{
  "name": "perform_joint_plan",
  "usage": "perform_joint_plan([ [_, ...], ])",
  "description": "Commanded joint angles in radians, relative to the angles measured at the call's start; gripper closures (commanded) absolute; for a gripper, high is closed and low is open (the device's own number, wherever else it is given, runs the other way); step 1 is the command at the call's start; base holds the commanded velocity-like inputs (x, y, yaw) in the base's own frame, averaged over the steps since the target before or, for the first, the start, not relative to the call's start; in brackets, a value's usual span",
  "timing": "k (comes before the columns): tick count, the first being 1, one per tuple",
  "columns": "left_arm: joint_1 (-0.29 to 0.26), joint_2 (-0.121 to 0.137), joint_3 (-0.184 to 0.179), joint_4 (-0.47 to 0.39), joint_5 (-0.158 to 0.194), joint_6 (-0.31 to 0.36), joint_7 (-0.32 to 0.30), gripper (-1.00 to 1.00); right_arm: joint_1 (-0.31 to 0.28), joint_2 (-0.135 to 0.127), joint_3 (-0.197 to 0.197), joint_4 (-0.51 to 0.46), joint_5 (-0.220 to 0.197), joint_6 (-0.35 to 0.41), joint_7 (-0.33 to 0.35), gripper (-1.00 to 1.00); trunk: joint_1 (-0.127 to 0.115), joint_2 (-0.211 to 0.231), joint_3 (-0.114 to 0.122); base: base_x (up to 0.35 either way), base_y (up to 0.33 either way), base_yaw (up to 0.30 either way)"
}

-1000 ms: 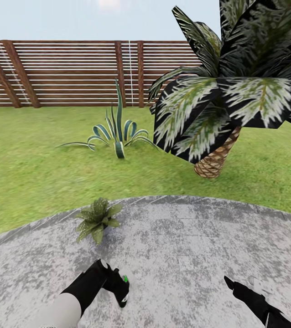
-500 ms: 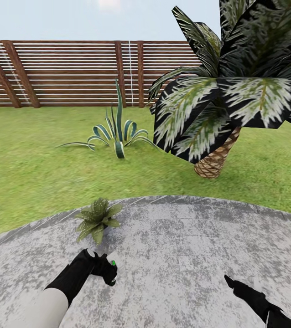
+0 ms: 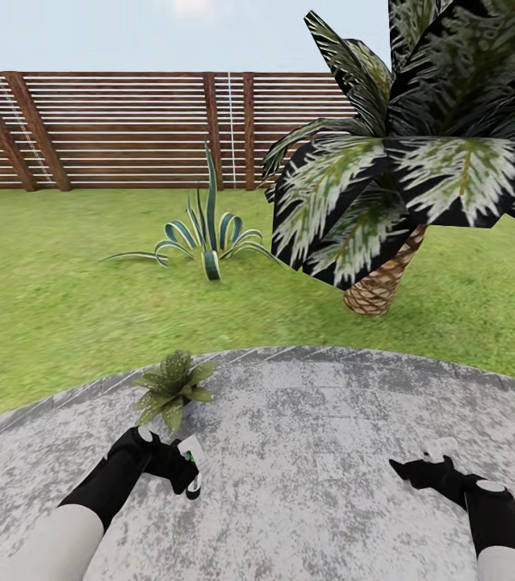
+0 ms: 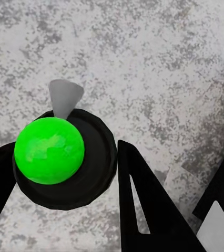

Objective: Pick up the pesticide atomizer in the garden and spray insectifuge to fully cover both potted plants in the garden.

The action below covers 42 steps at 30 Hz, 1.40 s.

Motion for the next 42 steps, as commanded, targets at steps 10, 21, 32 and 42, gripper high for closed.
perform_joint_plan([
  [10,-0.010,0.019,-0.006,-0.002,-0.060,-0.055,-0.095,1.00,-0.001,0.002,0.422,-0.295,-0.001,0.386,0.051,-1.00,0.000,0.000,-0.001,0.000,0.000,0.000],
  [21,-0.118,0.023,-0.006,-0.002,-0.095,-0.139,-0.197,1.00,-0.033,0.095,0.523,-0.303,-0.006,0.493,0.389,-1.00,0.000,0.000,-0.001,0.000,0.000,0.000],
  [32,-0.194,0.011,-0.013,0.007,-0.094,-0.209,-0.287,1.00,-0.044,0.118,0.808,-0.326,-0.286,0.497,0.415,1.00,0.000,0.000,-0.001,0.000,0.000,0.000],
  [42,-0.185,-0.074,-0.150,0.069,-0.095,-0.292,-0.295,1.00,-0.044,0.161,0.949,-0.384,-0.289,0.512,0.416,1.00,0.000,0.000,-0.001,0.000,0.000,0.000],
])
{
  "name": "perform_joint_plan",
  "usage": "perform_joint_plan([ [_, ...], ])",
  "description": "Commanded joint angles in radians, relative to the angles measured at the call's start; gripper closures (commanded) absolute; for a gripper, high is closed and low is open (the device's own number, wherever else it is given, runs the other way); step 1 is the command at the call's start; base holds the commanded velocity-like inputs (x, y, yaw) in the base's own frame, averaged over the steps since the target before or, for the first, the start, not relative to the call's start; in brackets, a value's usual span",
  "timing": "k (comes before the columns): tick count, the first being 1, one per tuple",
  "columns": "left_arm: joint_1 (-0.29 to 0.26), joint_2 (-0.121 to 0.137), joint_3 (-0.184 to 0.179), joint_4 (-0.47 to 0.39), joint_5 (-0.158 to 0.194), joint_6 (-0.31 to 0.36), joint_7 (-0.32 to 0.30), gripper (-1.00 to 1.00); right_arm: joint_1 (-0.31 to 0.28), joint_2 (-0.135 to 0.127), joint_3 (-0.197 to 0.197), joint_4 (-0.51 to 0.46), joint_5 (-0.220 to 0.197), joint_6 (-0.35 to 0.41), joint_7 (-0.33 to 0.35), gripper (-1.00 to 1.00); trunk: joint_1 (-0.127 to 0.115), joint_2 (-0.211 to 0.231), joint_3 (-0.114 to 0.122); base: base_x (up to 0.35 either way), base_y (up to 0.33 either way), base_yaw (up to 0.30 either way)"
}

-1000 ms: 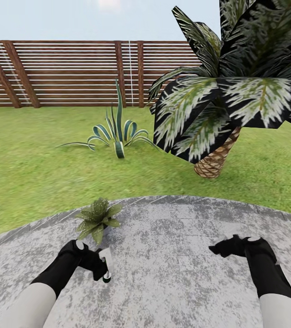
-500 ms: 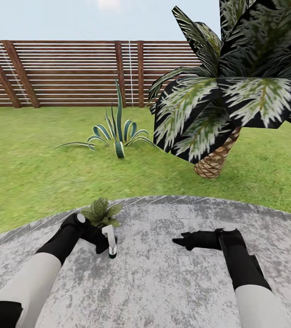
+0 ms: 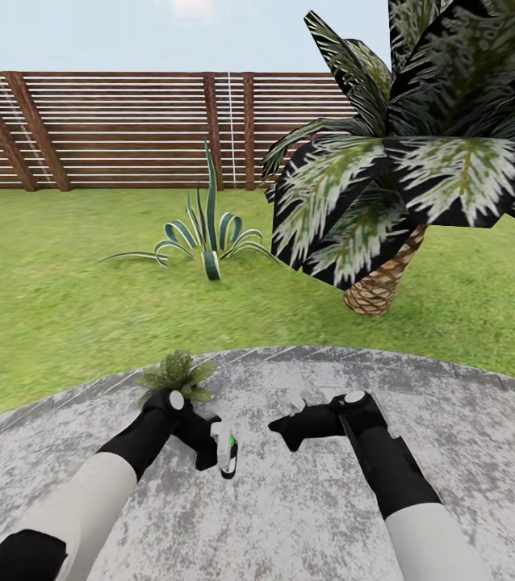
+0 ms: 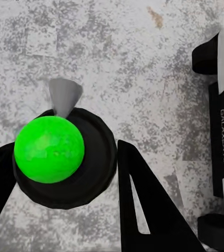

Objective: Pick up the pesticide atomizer in the garden and spray insectifuge to fully cover both potted plants in the garden.

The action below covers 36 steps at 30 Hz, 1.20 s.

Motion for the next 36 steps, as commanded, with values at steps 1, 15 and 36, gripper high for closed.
perform_joint_plan([
  [1,0.000,-0.008,-0.020,0.000,-0.004,0.005,-0.005,1.00,-0.001,0.005,0.002,-0.015,0.006,0.032,0.005,1.00,0.000,0.000,-0.001,0.000,0.000,0.000],
  [15,-0.005,-0.075,-0.038,-0.003,-0.004,0.033,-0.006,1.00,-0.001,0.010,0.061,-0.063,0.003,0.078,0.006,1.00,0.000,0.000,-0.001,0.000,0.000,0.000],
  [36,-0.011,-0.082,-0.036,-0.034,-0.004,0.037,-0.038,1.00,-0.001,0.008,0.064,-0.064,0.003,0.078,0.006,1.00,0.000,0.000,-0.001,0.000,0.000,0.000],
])
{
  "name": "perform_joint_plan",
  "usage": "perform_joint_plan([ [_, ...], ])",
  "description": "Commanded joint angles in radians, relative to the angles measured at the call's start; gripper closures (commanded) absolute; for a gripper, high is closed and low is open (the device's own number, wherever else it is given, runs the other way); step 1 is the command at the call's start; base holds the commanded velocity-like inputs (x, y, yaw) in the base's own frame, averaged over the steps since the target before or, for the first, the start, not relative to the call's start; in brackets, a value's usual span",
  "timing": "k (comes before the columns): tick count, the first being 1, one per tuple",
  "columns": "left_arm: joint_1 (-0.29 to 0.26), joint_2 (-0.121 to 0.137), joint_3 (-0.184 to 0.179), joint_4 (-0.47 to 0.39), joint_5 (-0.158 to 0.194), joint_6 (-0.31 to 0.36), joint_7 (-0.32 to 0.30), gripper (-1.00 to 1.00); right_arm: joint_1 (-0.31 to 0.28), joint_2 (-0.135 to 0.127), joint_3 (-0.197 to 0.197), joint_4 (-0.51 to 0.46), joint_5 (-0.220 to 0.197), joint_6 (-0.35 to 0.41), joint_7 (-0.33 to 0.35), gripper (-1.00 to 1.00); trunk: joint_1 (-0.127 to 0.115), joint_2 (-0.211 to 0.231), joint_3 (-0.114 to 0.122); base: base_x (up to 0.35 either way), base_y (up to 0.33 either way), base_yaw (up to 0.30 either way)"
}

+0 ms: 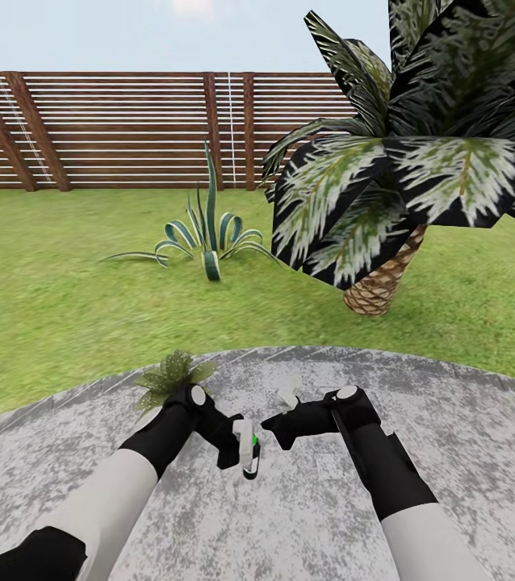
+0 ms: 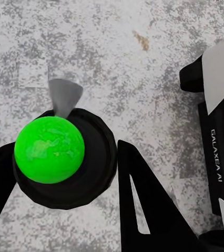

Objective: Pick up the pesticide atomizer in the garden and spray insectifuge to fully cover both potted plants in the garden.

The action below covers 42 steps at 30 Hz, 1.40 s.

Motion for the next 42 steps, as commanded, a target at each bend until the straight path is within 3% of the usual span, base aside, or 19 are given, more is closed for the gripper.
perform_joint_plan([
  [1,0.000,-0.002,0.000,-0.003,-0.003,0.007,-0.006,1.00,-0.001,0.000,-0.001,-0.001,0.006,0.007,0.006,1.00,0.000,0.000,-0.001,0.000,0.000,0.000],
  [13,-0.001,-0.011,0.000,-0.034,-0.003,0.028,-0.011,1.00,-0.001,0.000,-0.001,-0.001,0.006,0.007,0.006,1.00,0.000,0.000,-0.001,0.000,0.000,0.000],
  [19,-0.002,-0.011,0.000,-0.041,-0.003,0.029,-0.043,1.00,-0.001,0.000,-0.001,-0.002,0.006,0.007,0.006,1.00,0.000,0.000,-0.001,0.000,0.000,0.000],
  [42,-0.021,-0.025,0.000,-0.042,-0.003,0.031,-0.046,1.00,-0.001,-0.001,0.000,-0.001,0.006,0.007,0.006,1.00,0.000,0.000,-0.001,0.000,0.000,0.000],
])
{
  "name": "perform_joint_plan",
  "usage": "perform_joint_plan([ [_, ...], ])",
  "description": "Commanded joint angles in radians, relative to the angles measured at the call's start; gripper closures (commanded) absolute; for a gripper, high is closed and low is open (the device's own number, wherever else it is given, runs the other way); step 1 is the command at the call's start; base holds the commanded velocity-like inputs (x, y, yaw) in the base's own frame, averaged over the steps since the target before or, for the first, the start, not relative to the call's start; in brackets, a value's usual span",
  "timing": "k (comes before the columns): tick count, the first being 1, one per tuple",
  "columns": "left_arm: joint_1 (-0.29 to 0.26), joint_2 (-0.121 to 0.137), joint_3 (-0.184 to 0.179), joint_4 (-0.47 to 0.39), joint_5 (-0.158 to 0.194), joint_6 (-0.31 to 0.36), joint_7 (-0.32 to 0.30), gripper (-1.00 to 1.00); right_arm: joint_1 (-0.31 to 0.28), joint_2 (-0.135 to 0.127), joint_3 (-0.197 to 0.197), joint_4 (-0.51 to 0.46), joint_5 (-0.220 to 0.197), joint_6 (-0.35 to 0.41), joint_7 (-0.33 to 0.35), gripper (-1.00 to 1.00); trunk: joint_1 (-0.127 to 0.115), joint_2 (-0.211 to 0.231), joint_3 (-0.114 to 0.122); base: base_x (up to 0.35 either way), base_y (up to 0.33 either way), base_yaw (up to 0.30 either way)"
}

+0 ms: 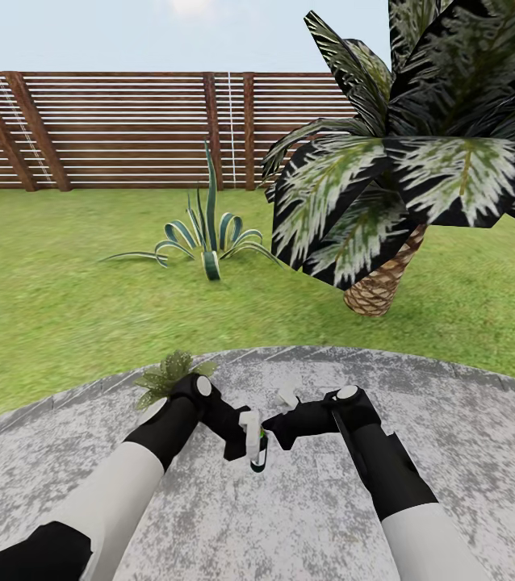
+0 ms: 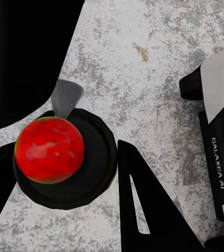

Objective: Pick up the pesticide atomizer in the garden and spray insectifuge to fully cover both potted plants in the garden.

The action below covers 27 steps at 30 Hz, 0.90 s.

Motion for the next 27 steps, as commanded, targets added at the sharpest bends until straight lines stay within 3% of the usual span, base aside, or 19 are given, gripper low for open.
perform_joint_plan([
  [1,-0.001,-0.001,0.000,-0.001,-0.003,0.009,-0.005,1.00,-0.001,0.000,-0.001,-0.002,0.006,0.007,0.006,1.00,0.000,0.000,-0.001,0.000,0.000,0.000],
  [17,-0.003,-0.004,0.000,0.003,-0.009,0.009,-0.006,1.00,-0.001,0.000,0.007,-0.002,0.006,0.007,0.006,1.00,0.000,0.000,-0.001,0.000,0.000,0.000],
  [20,-0.003,0.046,0.001,0.008,-0.049,0.009,-0.006,1.00,-0.001,0.000,0.007,-0.002,0.006,0.007,0.006,1.00,0.000,0.000,-0.001,0.000,0.000,0.000],
  [23,-0.002,0.096,0.001,0.011,-0.055,0.009,-0.006,1.00,-0.001,0.000,0.007,-0.002,0.006,0.007,0.006,1.00,0.000,0.000,-0.001,0.000,0.000,0.000],
  [27,-0.002,0.142,0.001,0.038,-0.056,0.009,-0.005,1.00,-0.001,0.000,0.007,-0.002,0.006,0.007,0.006,1.00,0.000,0.000,-0.001,0.000,0.000,0.000],
])
